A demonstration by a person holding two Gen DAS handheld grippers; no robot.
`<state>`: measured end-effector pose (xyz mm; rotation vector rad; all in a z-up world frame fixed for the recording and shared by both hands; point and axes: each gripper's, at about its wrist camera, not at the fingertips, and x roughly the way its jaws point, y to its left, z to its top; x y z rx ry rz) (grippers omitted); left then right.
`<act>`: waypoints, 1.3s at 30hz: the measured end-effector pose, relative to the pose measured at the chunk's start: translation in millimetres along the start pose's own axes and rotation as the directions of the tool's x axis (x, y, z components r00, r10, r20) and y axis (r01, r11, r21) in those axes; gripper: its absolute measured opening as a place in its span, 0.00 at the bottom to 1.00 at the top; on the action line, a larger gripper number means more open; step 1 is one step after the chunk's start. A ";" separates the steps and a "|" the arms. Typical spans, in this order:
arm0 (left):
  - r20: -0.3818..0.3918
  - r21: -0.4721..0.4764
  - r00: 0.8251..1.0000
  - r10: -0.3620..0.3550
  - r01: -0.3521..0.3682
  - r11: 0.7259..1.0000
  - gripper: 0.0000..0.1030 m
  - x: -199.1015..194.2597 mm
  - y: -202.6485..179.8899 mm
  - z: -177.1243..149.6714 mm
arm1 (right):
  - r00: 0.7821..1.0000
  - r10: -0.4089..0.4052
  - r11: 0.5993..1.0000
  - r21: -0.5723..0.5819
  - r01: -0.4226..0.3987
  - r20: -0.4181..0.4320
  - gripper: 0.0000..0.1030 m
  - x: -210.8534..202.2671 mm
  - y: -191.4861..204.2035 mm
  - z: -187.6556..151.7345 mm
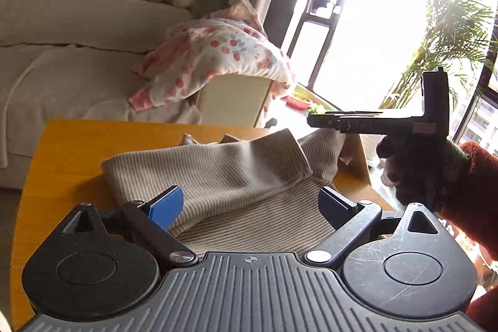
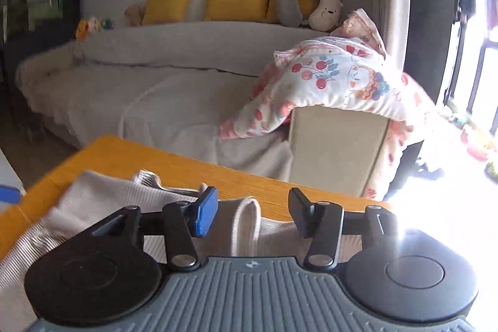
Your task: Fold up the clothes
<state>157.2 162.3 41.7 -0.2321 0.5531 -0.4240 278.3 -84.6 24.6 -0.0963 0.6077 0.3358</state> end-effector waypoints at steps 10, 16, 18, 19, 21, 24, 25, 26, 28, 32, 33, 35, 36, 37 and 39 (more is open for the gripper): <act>-0.097 -0.100 0.994 0.052 -0.062 0.993 0.95 48.3 17.8 -20.3 | 0.999 0.035 0.964 0.265 -0.032 -0.006 0.45 2.9 -23.2 -36.1; -0.067 -0.088 0.996 0.056 -0.062 0.994 0.97 48.2 16.0 -28.1 | 0.981 0.070 0.711 0.681 -0.177 0.182 0.50 -75.8 -100.8 -76.6; -0.062 -0.091 0.997 0.054 -0.060 0.994 0.97 47.8 16.4 -28.1 | 0.978 -0.053 0.690 0.715 -0.109 0.201 0.50 -98.6 -125.3 -89.6; -0.060 -0.093 0.997 0.051 -0.057 0.994 0.97 48.0 17.1 -27.7 | 0.971 -0.122 0.689 0.721 -0.066 0.206 0.50 -109.9 -136.6 -95.1; -0.055 -0.107 0.998 0.039 -0.044 0.993 0.98 46.8 19.4 -28.6 | 0.953 -0.234 0.723 0.690 0.039 0.191 0.50 -128.7 -154.4 -101.7; -0.048 -0.123 0.999 0.025 -0.031 0.992 0.99 45.8 21.6 -28.9 | 0.930 -0.350 0.854 0.446 0.267 0.114 0.50 -133.0 -158.3 -102.5; -0.048 -0.124 0.999 0.022 -0.028 0.992 0.99 45.4 22.0 -28.8 | 0.921 -0.379 0.882 0.334 0.332 0.086 0.50 -131.7 -154.3 -103.4; -0.049 -0.123 0.999 0.021 -0.027 0.992 0.99 46.0 21.9 -28.5 | 0.915 -0.400 0.900 0.210 0.381 0.056 0.49 -129.1 -147.3 -105.0; -0.051 -0.120 0.998 0.021 -0.027 0.992 1.00 47.1 21.3 -28.1 | 0.925 -0.379 0.924 0.070 0.376 0.024 0.48 -125.0 -136.8 -105.8; -0.056 -0.103 0.998 0.035 -0.041 0.994 1.00 48.5 17.4 -28.7 | 0.931 -0.365 0.927 -0.090 0.364 0.008 0.48 -97.4 -117.2 -92.2; -0.057 -0.100 0.998 0.038 -0.043 0.994 1.00 48.6 16.9 -28.7 | 0.929 -0.371 0.923 -0.113 0.369 0.001 0.48 -87.1 -115.7 -88.4; -0.057 -0.100 0.998 0.038 -0.044 0.994 1.00 48.8 16.9 -28.7 | 0.918 -0.395 0.909 -0.159 0.386 -0.029 0.44 -66.2 -115.4 -83.3; -0.057 -0.099 0.998 0.038 -0.044 0.994 1.00 48.8 16.9 -28.7 | 0.903 -0.425 0.892 -0.195 0.408 -0.054 0.33 -52.3 -116.1 -81.2; -0.057 -0.101 0.998 0.037 -0.043 0.994 1.00 49.0 17.0 -28.6 | 0.892 -0.445 0.880 -0.222 0.420 -0.077 0.25 -40.9 -117.0 -79.3; -0.056 -0.105 0.998 0.034 -0.040 0.994 1.00 49.1 17.6 -28.3 | 0.888 -0.447 0.880 -0.234 0.414 -0.107 0.05 -33.0 -118.3 -71.9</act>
